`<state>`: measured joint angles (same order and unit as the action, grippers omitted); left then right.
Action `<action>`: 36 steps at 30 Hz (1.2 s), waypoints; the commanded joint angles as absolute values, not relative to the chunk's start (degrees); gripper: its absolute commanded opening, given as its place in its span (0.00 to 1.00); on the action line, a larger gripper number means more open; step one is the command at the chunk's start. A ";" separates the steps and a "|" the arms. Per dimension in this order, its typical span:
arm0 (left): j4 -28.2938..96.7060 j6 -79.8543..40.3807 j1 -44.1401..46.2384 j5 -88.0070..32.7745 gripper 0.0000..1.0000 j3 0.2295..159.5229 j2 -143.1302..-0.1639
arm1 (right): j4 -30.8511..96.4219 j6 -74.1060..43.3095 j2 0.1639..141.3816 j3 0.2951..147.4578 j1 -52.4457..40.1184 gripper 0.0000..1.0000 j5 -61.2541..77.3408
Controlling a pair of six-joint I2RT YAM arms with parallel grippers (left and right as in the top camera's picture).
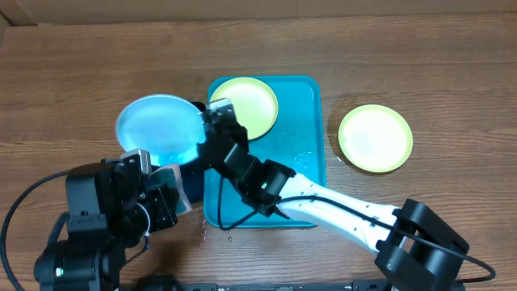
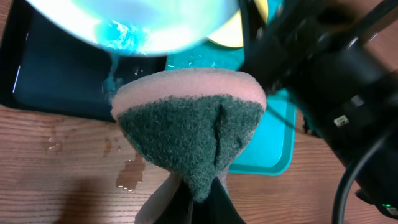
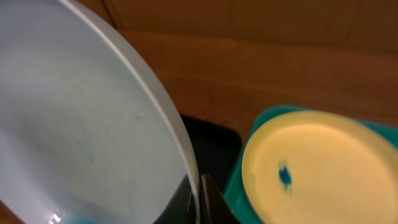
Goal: Clean dirty plates on tray and stack at the side
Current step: 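Lift the white plate with the right gripper and tilt it over the tray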
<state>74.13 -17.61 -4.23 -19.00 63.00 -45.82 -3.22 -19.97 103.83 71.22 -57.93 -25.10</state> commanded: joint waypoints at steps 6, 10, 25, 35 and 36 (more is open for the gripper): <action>74.30 -16.27 -4.49 -20.40 0.04 63.92 -44.49 | -29.52 23.68 103.85 72.18 -62.43 0.04 -41.58; 74.39 -16.27 -4.49 -20.40 0.04 63.92 -44.51 | -41.65 30.79 103.85 72.18 -63.48 0.04 -42.65; 75.24 -16.25 -4.49 -20.36 0.05 63.92 -44.51 | -55.46 31.81 103.85 72.18 -64.66 0.04 -42.61; 74.98 -16.25 -4.49 -19.77 0.05 63.90 -44.80 | -55.48 31.81 103.85 72.18 -64.66 0.04 -42.41; 74.98 -16.27 -4.49 -19.25 0.04 63.90 -44.86 | -55.48 31.81 103.85 72.18 -64.66 0.04 -42.41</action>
<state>75.24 -17.56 -4.23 -19.53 63.00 -44.88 -54.85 31.77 103.83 71.37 -64.27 -42.22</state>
